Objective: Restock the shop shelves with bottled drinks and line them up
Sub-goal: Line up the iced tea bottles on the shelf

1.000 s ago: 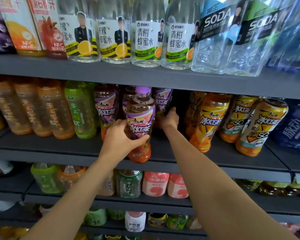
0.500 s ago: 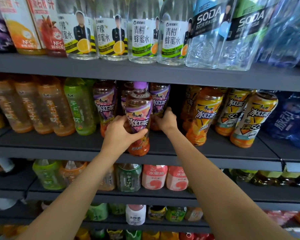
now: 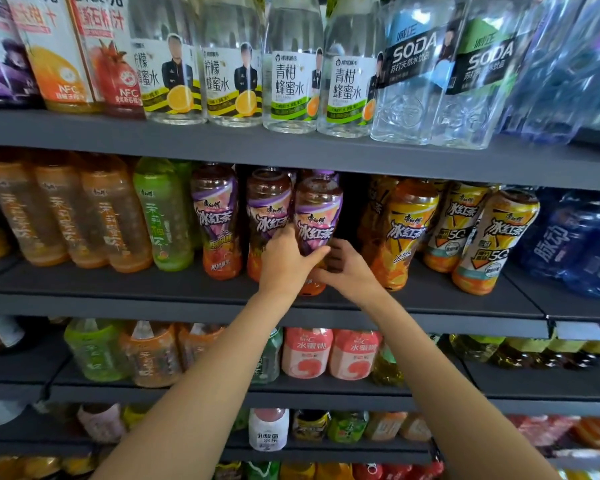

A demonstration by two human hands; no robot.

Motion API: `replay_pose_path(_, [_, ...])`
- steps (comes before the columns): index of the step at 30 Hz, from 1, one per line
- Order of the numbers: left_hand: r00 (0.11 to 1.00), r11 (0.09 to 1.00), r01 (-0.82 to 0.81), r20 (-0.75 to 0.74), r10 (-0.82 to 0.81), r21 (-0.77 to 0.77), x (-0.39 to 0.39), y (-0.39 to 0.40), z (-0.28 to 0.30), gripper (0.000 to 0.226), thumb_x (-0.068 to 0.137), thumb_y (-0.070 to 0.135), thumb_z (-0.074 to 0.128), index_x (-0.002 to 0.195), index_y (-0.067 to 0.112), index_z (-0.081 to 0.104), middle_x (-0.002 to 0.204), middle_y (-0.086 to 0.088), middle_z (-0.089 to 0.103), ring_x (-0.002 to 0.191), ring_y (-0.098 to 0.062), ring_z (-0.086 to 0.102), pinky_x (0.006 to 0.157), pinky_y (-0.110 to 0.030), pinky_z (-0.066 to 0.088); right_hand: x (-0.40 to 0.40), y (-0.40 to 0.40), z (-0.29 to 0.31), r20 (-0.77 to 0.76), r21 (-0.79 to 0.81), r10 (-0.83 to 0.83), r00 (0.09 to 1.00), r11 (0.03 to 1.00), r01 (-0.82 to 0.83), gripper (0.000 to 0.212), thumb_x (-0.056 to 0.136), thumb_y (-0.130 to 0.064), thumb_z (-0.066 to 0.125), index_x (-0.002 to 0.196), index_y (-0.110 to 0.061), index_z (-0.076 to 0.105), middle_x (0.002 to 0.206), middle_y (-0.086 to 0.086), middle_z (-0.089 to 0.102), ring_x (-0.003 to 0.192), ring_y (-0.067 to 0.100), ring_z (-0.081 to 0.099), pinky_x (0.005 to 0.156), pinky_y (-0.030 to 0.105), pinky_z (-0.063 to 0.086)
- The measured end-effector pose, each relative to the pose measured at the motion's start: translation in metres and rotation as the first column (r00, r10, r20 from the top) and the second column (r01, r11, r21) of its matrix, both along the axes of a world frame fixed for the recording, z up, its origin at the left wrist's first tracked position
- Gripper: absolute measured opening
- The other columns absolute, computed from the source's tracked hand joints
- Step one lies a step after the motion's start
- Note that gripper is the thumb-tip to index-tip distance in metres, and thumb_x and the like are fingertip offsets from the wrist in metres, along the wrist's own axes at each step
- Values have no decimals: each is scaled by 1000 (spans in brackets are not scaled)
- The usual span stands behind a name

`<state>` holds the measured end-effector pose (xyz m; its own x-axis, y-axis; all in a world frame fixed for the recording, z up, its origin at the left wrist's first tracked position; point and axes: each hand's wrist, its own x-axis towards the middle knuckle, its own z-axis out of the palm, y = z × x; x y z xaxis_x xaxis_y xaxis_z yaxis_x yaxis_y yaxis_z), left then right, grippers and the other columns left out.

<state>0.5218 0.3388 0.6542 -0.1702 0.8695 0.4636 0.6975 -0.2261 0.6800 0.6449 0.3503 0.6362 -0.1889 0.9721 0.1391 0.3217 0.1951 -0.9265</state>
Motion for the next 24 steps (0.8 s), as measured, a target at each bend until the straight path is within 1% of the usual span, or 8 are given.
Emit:
replay_pose_path(3, [1000, 1000, 20, -22, -20, -8, -10, -8, -3, 50, 81, 39, 67, 115, 4, 53, 110, -11, 63, 105, -25, 59, 85, -31, 48, -20, -1, -4, 96, 172, -202, 975, 968, 184, 53, 78, -13, 72, 125, -5, 48, 112, 7, 61, 103, 18, 58, 75, 13, 40])
replay_pose_path(5, [999, 997, -30, 47, 27, 71, -27, -19, -12, 44, 83, 31, 66, 118, 7, 55, 108, -7, 66, 101, -21, 62, 85, -31, 50, -26, -1, -5, 104, 226, -256, 961, 947, 228, 50, 80, -18, 72, 123, -4, 49, 114, 9, 63, 104, 20, 59, 74, 12, 38])
replay_pose_path(8, [968, 977, -195, 174, 178, 83, -52, -32, -30, 36, 83, 22, 67, 113, 7, 54, 105, -5, 61, 98, -20, 61, 83, -28, 48, -31, 1, -5, 119, 223, -303, 945, 936, 272, 49, 82, -22, 70, 122, -4, 49, 116, 9, 63, 108, 23, 59, 82, 19, 41])
replay_pose_path(11, [975, 982, -180, 120, 185, -47, -59, -24, -36, 53, 83, 28, 67, 126, 7, 45, 124, -8, 55, 114, -23, 54, 94, -33, 44, -30, 6, -3, 123, 180, -302, 945, 944, 277, 50, 83, -23, 69, 124, -5, 47, 117, 9, 62, 109, 24, 59, 85, 23, 43])
replay_pose_path(14, [987, 987, -143, 61, 148, -75, -50, -12, -28, 66, 84, 33, 65, 136, 5, 36, 134, -10, 48, 124, -24, 46, 98, -33, 39, -31, 10, -4, 142, 180, -315, 938, 941, 288, 51, 83, -23, 69, 125, -5, 47, 119, 11, 60, 111, 24, 57, 88, 25, 43])
replay_pose_path(17, [981, 979, -173, 69, 182, -110, -42, -5, -22, 67, 82, 33, 68, 132, 2, 36, 129, -14, 50, 120, -27, 48, 93, -32, 41, -38, 10, -12, 144, 220, -397, 906, 906, 362, 55, 81, -23, 71, 126, -4, 46, 120, 13, 55, 111, 26, 54, 92, 32, 44])
replay_pose_path(20, [974, 969, -213, 47, 221, -124, -42, -3, -18, 59, 80, 28, 70, 123, 2, 39, 120, -14, 54, 113, -29, 52, 85, -34, 44, -46, 8, -17, 159, 148, -436, 886, 898, 415, 57, 79, -27, 73, 123, -4, 45, 118, 12, 55, 109, 28, 55, 90, 39, 48])
replay_pose_path(24, [983, 966, -181, -14, 182, -184, -49, 0, -11, 56, 81, 27, 70, 122, 4, 40, 119, -14, 56, 115, -30, 52, 87, -37, 44, -49, 12, -17, 246, 115, -465, 850, 885, 450, 56, 80, -32, 72, 120, -4, 46, 118, 14, 58, 109, 32, 55, 88, 44, 48])
